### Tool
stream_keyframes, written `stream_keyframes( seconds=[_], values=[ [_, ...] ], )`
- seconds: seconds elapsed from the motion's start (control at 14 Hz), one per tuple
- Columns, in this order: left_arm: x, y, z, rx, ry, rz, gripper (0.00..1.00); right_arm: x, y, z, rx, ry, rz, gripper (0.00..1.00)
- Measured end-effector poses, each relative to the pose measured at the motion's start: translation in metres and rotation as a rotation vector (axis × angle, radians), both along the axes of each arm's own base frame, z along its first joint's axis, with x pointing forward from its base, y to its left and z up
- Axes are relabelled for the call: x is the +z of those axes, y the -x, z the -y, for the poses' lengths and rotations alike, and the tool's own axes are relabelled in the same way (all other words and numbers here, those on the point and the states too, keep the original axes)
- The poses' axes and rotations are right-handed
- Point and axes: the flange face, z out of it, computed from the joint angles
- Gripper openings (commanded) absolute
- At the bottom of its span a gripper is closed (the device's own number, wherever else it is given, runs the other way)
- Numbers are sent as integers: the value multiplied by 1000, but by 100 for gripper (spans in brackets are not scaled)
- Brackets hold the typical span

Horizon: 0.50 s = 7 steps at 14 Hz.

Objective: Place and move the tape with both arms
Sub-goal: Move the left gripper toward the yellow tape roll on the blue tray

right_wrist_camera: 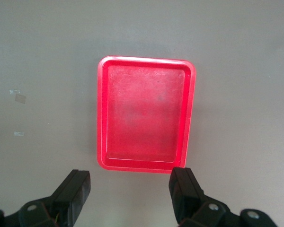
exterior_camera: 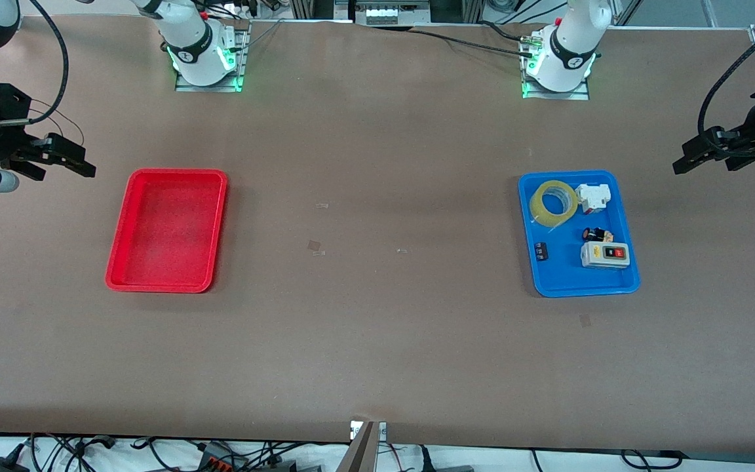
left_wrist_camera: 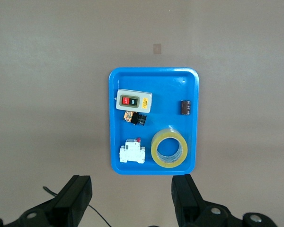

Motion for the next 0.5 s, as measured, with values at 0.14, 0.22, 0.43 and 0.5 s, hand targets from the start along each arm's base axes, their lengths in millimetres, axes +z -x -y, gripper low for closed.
stream_keyframes(
  seconds=[0.14,0.22,0.43,0.5],
  values=[
    [-1,0,0,0,0,-2,100,0,0,0,0,0,2,100],
    [-2,0,0,0,0,-4,100,1,0,0,0,0,2,100],
    [-25,2,3,-7,2,-46,100,1,0,0,0,0,3,100],
    [-42,1,8,-16,2,-61,100,1,0,0,0,0,3,100]
  ],
)
